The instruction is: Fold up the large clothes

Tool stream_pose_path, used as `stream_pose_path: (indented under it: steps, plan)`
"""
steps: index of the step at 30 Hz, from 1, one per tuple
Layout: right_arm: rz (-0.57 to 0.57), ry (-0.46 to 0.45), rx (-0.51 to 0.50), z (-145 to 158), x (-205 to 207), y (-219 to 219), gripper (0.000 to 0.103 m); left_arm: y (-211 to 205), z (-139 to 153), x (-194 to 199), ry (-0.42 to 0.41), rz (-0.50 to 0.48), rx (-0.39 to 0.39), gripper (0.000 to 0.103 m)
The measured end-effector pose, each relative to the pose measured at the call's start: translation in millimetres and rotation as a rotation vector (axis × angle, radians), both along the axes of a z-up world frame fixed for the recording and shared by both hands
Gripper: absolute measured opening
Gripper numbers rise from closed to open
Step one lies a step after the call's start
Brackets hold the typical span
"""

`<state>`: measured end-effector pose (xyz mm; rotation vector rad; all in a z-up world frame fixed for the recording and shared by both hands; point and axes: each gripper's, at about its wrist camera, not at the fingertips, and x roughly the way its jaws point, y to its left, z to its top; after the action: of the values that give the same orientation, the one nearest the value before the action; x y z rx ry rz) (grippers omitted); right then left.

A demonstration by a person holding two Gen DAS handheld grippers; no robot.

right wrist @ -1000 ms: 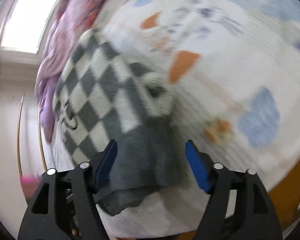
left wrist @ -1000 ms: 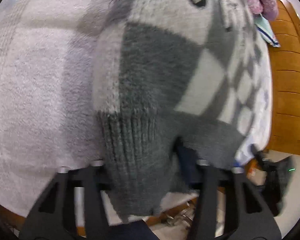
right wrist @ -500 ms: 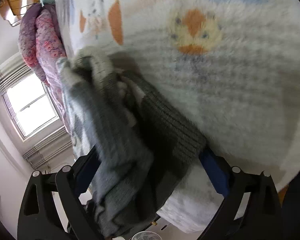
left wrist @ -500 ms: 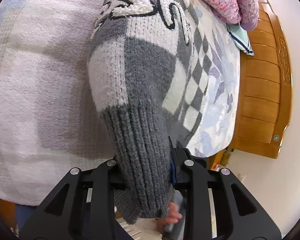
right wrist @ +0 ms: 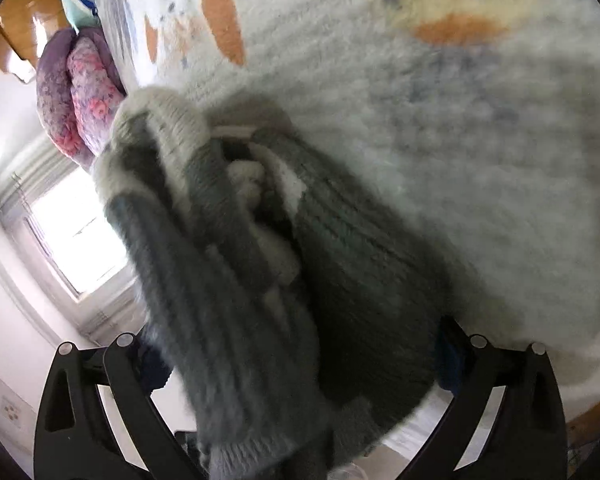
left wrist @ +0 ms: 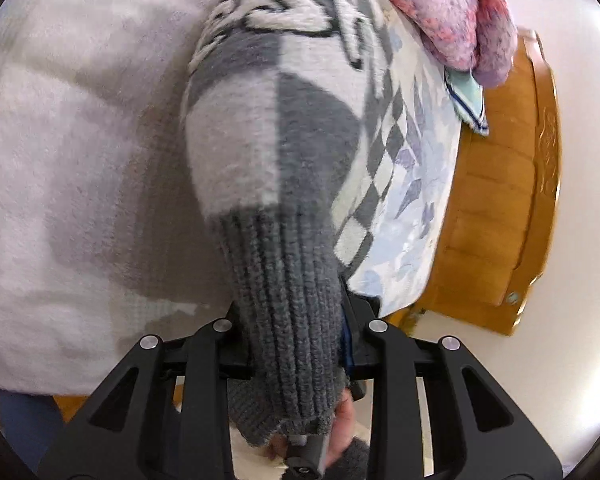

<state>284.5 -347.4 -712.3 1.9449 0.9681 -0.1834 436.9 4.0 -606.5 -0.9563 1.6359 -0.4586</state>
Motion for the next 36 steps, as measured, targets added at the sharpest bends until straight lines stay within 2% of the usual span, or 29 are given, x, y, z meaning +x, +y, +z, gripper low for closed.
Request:
stream_pose_path:
  steps: [5, 6, 8, 12, 19, 24, 25, 29, 32, 36]
  plan:
    - [0.141, -0.007, -0.128, 29.1, -9.6, -29.8, 0.096, 0.7, 0.4, 2.4, 0.009, 0.001, -0.010, 0.028]
    - [0.165, -0.014, -0.142, 27.6, -8.0, -34.7, 0.096, 0.3, 0.5, 2.0, 0.008, -0.003, -0.008, 0.028]
    - [0.245, 0.039, -0.159, 20.0, 0.2, -37.1, 0.096, -4.0, -0.2, 3.5, 0.014, 0.006, -0.011, 0.028]
    - [0.314, 0.012, -0.217, 22.2, 11.3, -38.1, 0.096, -10.8, 1.0, 8.0, 0.017, 0.001, -0.001, 0.028]
    - [0.351, -0.157, -0.107, 1.0, 61.4, -26.1, 0.096, -16.3, -5.8, 12.7, 0.033, -0.013, 0.004, 0.028]
    - [0.403, -0.230, -0.086, -1.8, 89.4, -13.3, 0.096, -15.5, -9.2, 14.8, 0.040, -0.004, -0.006, 0.028]
    - [0.400, -0.237, -0.083, -2.2, 90.7, -11.7, 0.094, -15.1, -9.4, 15.0, 0.041, -0.001, -0.010, 0.028]
    - [0.353, -0.232, -0.074, 6.2, 80.8, -17.1, 0.047, -15.5, -10.8, 12.9, 0.037, -0.013, 0.044, 0.028]
    - [0.396, -0.202, -0.140, 35.0, 82.6, -20.1, 0.038, -17.6, -6.9, 10.8, 0.025, -0.022, 0.098, 0.028]
    - [0.553, -0.186, -0.312, 95.6, 107.9, -16.1, 0.036, -24.1, 18.4, 14.1, -0.047, -0.086, 0.208, 0.027]
